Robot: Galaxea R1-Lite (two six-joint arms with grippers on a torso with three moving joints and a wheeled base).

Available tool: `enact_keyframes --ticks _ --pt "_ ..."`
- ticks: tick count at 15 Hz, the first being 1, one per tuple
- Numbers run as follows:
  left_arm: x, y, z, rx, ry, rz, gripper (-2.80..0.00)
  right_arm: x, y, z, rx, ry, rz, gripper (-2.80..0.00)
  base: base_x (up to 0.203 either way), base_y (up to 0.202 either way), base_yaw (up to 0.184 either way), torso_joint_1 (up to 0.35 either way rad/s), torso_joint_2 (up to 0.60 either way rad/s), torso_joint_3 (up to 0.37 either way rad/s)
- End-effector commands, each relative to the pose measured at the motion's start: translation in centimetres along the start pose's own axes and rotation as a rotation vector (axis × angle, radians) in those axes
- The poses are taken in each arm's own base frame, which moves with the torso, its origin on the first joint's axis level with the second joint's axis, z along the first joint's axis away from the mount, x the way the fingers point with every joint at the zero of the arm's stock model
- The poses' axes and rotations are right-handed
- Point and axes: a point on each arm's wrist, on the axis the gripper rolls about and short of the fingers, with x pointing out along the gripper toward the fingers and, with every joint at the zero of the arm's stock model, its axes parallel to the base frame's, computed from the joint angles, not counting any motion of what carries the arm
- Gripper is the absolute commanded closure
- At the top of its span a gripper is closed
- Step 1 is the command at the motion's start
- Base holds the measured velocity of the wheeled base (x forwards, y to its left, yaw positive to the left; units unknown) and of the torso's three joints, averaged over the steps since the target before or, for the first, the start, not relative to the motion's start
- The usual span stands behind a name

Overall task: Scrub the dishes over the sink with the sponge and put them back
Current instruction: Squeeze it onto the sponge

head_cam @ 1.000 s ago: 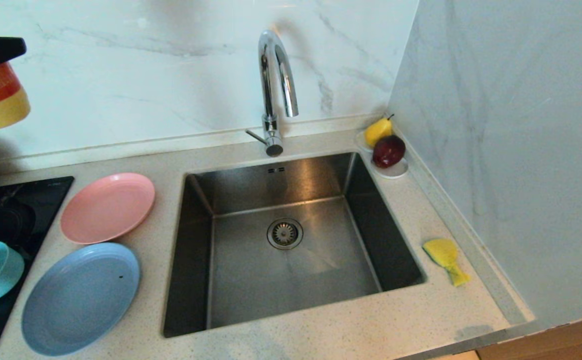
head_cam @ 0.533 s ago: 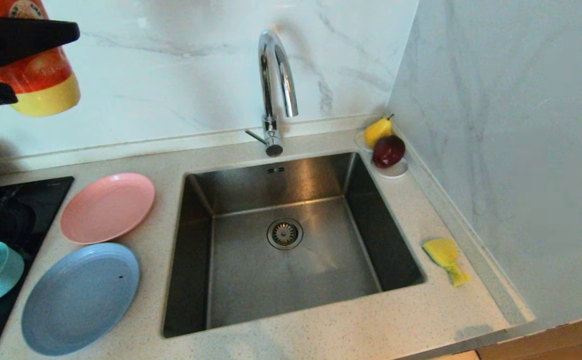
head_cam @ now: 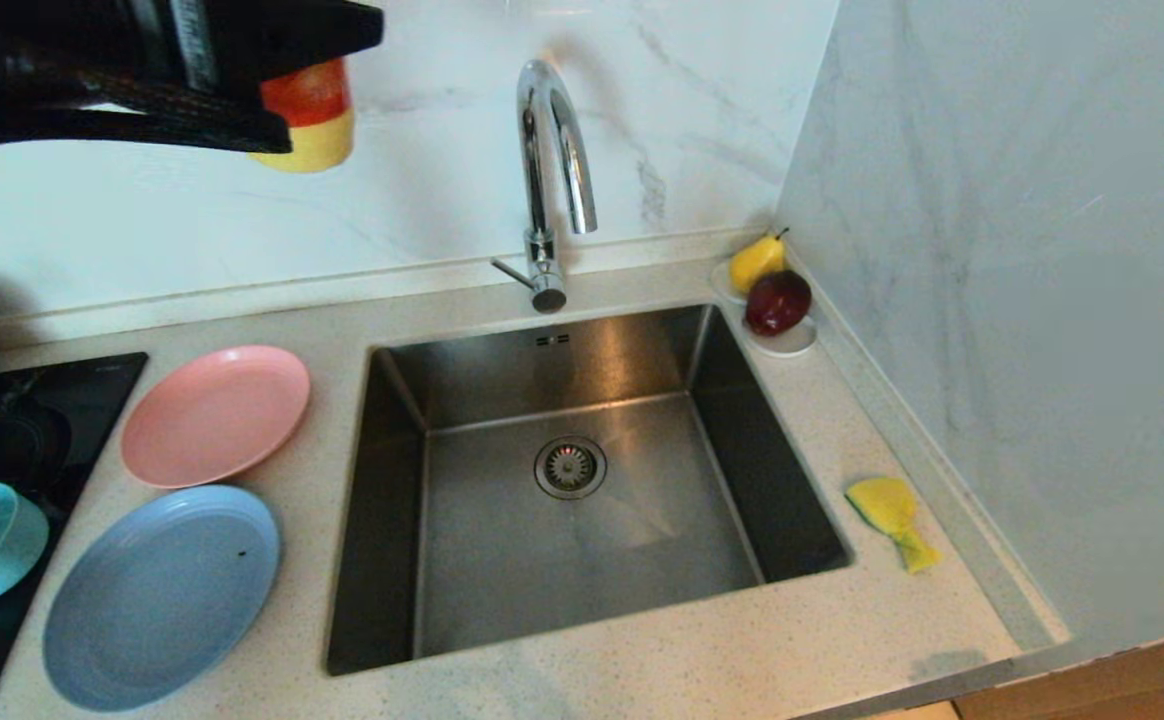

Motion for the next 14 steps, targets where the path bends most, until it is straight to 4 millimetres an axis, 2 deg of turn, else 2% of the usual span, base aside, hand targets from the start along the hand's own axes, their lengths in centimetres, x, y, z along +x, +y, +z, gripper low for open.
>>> enact_keyframes --ticks 1,4,6,9,14 --pt "3.8 -2.7 -0.6 0.023 0.028 -0.059 0.0 0.0 0.0 0.0 -0.001 0.0 0.0 0.0 0.0 0.0 0.0 0.0 0.0 0.0" --pt "6.8 -5.1 0.3 0.031 -0.013 -0.029 0.0 0.0 0.0 0.0 -0.001 0.0 -0.001 0.0 0.0 0.0 0.0 0.0 0.0 0.0" --pt "8.1 -6.7 0.4 0.031 -0.018 -0.032 0.0 0.0 0.0 0.0 -0.001 0.0 -0.001 0.0 0.0 0.0 0.0 0.0 0.0 0.0" --pt "9.5 -8.9 1.6 0.039 -0.04 -0.023 0.0 0.0 0.0 0.0 -0.001 -0.002 0.0 0.0 0.0 0.0 0.0 0.0 0.0 0.0" --pt "10.7 -13.2 1.3 0.078 -0.009 -0.052 0.0 0.0 0.0 0.0 -0.001 0.0 0.0 0.0 0.0 0.0 0.0 0.0 0.0 0.0"
